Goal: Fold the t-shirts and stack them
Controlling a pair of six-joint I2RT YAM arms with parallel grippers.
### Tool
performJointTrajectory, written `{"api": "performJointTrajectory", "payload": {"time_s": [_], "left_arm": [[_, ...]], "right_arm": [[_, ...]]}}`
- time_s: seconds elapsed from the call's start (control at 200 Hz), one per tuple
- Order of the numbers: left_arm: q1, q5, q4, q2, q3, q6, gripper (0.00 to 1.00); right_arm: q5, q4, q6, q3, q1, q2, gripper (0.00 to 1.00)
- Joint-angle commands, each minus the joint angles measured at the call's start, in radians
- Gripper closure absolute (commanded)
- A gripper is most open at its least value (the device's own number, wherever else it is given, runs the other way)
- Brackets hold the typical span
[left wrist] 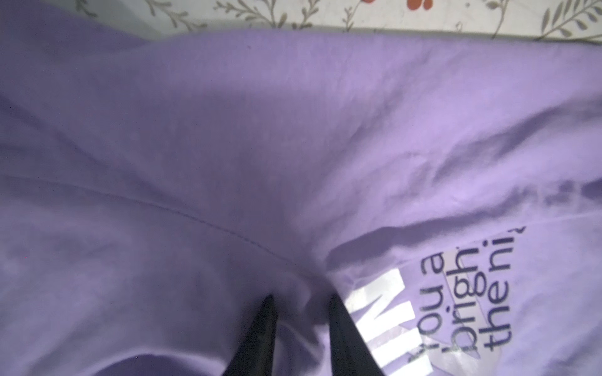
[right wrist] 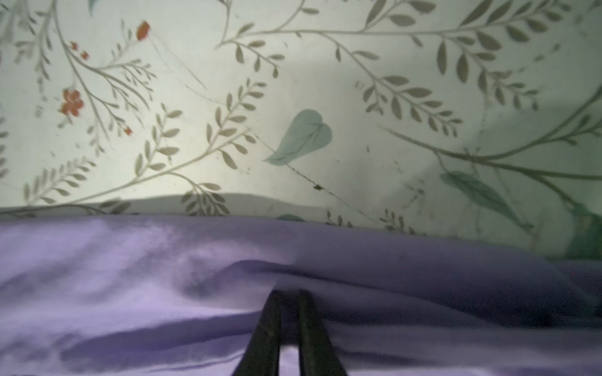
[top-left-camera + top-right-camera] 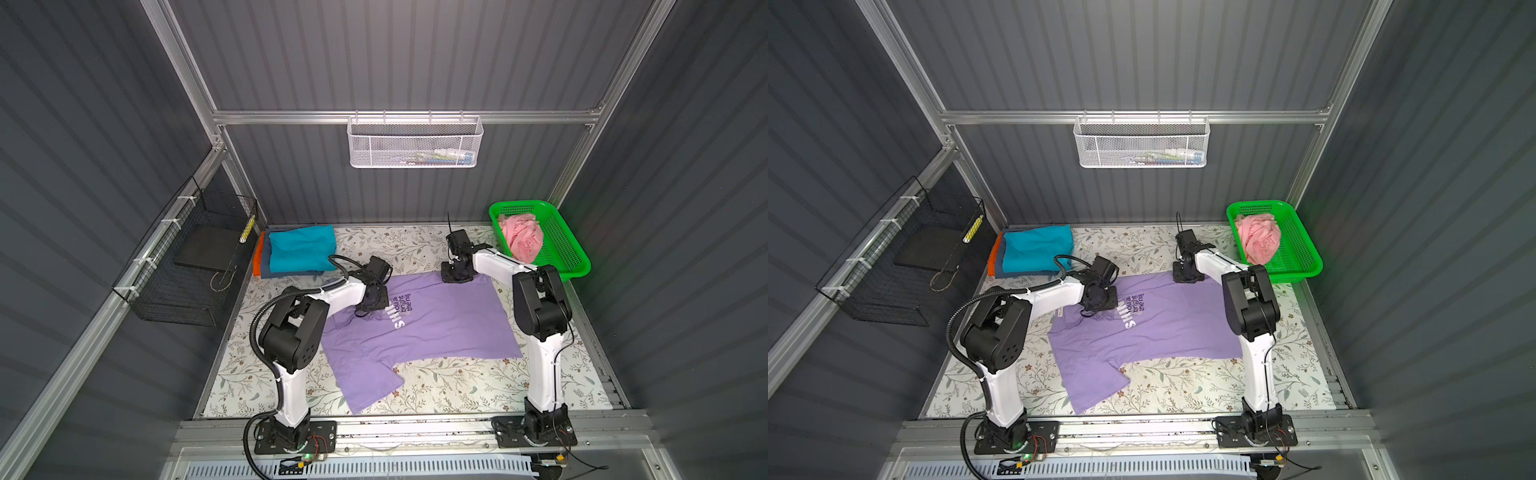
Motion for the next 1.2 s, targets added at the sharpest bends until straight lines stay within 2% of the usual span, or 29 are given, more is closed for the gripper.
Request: {"api": "performJointTrajectory", "payload": {"time_s": [0.0,0.17,0.335,0.49,0.655,0.771,0.961,1.196], "left_arm": [[0.001,-0.017,-0.071,-0.021,-0.045,-0.015,0.69],[0.0,-0.033,-0.083,-0.015,-0.058,-0.014,0.69],[0.0,-0.047,-0.084,-0.015,-0.074,-0.012,0.7],[0.0,-0.077,-0.111,-0.029,-0.08,0.002,0.69],[-0.013,-0.107,-0.143,-0.071,-0.041,0.025,0.67],[-0.048,-0.148,-0.191,-0.067,0.036,0.045,0.66],[-0.075,-0.147,-0.197,-0.031,0.115,0.049,0.66],[-0.081,-0.129,-0.187,0.029,0.161,0.048,0.66]], "right_arm": [[0.053,-0.001,0.043,-0.113,-0.026,-0.078,0.88],[0.077,0.05,0.106,-0.314,-0.05,-0.22,0.87],[0.111,0.053,0.144,-0.43,-0.058,-0.324,0.86],[0.121,0.053,0.171,-0.49,-0.098,-0.438,0.85],[0.057,0.055,0.174,-0.473,-0.162,-0.534,0.8],[0.026,0.048,0.171,-0.424,-0.165,-0.521,0.79],[-0.047,0.099,0.181,-0.37,-0.165,-0.441,0.79],[0.01,0.073,0.182,-0.358,-0.179,-0.317,0.85]]}}
